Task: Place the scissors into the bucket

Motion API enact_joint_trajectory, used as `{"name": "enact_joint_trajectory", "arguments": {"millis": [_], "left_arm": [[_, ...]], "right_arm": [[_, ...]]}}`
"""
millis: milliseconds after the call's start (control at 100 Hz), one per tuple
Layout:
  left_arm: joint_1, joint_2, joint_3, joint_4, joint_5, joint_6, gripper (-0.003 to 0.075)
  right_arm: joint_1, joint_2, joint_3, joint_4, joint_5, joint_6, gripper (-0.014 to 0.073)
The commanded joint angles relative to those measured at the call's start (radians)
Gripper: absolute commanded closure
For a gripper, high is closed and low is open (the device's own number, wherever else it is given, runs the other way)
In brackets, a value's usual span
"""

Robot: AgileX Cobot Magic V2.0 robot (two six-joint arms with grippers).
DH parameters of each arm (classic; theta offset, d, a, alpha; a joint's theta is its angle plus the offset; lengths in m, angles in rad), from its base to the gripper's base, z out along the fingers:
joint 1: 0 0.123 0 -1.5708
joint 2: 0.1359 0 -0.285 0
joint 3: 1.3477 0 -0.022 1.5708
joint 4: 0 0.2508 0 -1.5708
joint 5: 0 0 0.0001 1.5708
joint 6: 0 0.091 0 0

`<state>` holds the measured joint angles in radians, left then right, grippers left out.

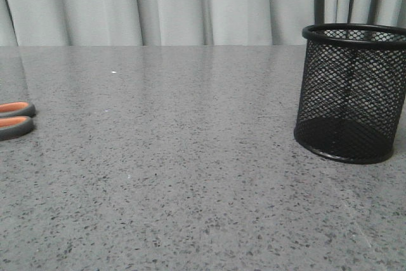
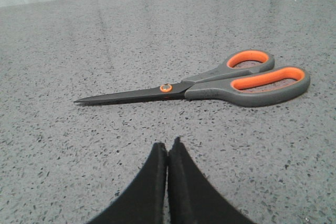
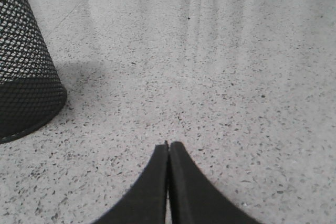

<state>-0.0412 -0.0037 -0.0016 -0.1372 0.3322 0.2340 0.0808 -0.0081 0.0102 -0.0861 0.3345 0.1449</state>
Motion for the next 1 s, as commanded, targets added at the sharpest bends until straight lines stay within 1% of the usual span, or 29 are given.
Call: {"name": "enact_joint_trajectory", "arguments": {"millis": [0, 90, 170, 220, 250, 330, 370, 390, 420, 460, 490, 510, 520, 560, 630, 670, 730, 800, 900, 940, 990], "left_arm": [[-0.01, -0.025, 0.026, -0.01, -0.072, -0.01, 0.0741], [-0.01, -0.025, 0.026, 0.028, -0.09, -0.01, 0.0741], [-0.01, -0.025, 0.026, 0.04, -0.102, -0.01, 0.0741], [-0.01, -0.025, 0.026, 0.04, -0.102, -0.01, 0.0741], [-0.01, -0.025, 0.026, 0.04, -0.102, -0.01, 0.0741], [-0.01, -0.025, 0.026, 0.04, -0.109, -0.01, 0.0741], [-0.01, -0.025, 0.026, 0.031, -0.126, -0.01, 0.0741], [-0.01, -0.025, 0.026, 0.012, -0.144, -0.012, 0.0741], [-0.01, -0.025, 0.026, -0.054, -0.177, -0.014, 0.0741], [-0.01, -0.025, 0.026, -0.161, -0.24, -0.029, 0.0741], [-0.01, -0.025, 0.026, -0.301, -0.282, -0.032, 0.0741], [-0.01, -0.025, 0.026, -0.363, -0.31, -0.032, 0.0741], [-0.01, -0.025, 0.026, -0.425, -0.318, -0.032, 0.0741], [-0.01, -0.025, 0.026, -0.582, -0.359, -0.032, 0.0741], [-0.01, -0.025, 0.026, -0.729, -0.412, -0.03, 0.0741], [-0.01, -0.025, 0.026, -0.789, -0.44, -0.03, 0.0741], [-0.01, -0.025, 0.022, -0.907, -0.444, -0.03, 0.0741], [-0.01, -0.025, 0.022, -0.978, -0.445, -0.03, 0.0741], [-0.01, -0.025, 0.005, -0.978, -0.445, -0.03, 0.0735], [-0.01, -0.023, -0.012, -0.963, -0.445, -0.025, 0.0707], [-0.01, -0.018, -0.047, -0.897, -0.436, -0.02, 0.0638]], "right_arm": [[-0.006, -0.024, 0.018, -0.022, -0.055, -0.004, 0.064], [-0.006, -0.024, 0.018, -0.04, -0.128, -0.004, 0.064], [-0.006, -0.024, 0.018, -0.025, -0.239, -0.004, 0.064], [-0.006, -0.024, 0.018, 0.056, -0.322, -0.004, 0.064], [-0.006, -0.024, 0.018, 0.141, -0.368, -0.004, 0.064], [-0.006, -0.024, 0.018, 0.311, -0.49, -0.004, 0.064], [-0.006, -0.024, 0.016, 0.398, -0.528, -0.004, 0.064], [-0.006, -0.024, 0.016, 0.44, -0.544, -0.004, 0.064], [-0.006, -0.024, 0.016, 0.492, -0.556, -0.004, 0.064], [-0.006, -0.024, 0.014, 0.564, -0.553, -0.004, 0.064], [-0.006, -0.024, 0.014, 0.603, -0.546, -0.004, 0.064], [-0.006, -0.024, 0.014, 0.627, -0.542, -0.004, 0.064], [-0.006, -0.024, 0.014, 0.633, -0.537, -0.004, 0.064], [-0.005, -0.024, 0.014, 0.66, -0.524, -0.004, 0.064], [-0.005, -0.024, 0.014, 0.662, -0.499, -0.004, 0.064], [-0.005, -0.024, 0.014, 0.662, -0.49, -0.004, 0.064], [-0.005, -0.024, 0.011, 0.662, -0.478, -0.004, 0.064], [-0.005, -0.024, -0.011, 0.662, -0.455, -0.004, 0.064], [-0.005, -0.018, -0.092, 0.64, -0.376, -0.01, 0.0637], [-0.005, -0.009, -0.13, 0.607, -0.314, -0.019, 0.0636], [-0.005, 0.012, -0.189, 0.54, -0.23, -0.027, 0.0636]]}}
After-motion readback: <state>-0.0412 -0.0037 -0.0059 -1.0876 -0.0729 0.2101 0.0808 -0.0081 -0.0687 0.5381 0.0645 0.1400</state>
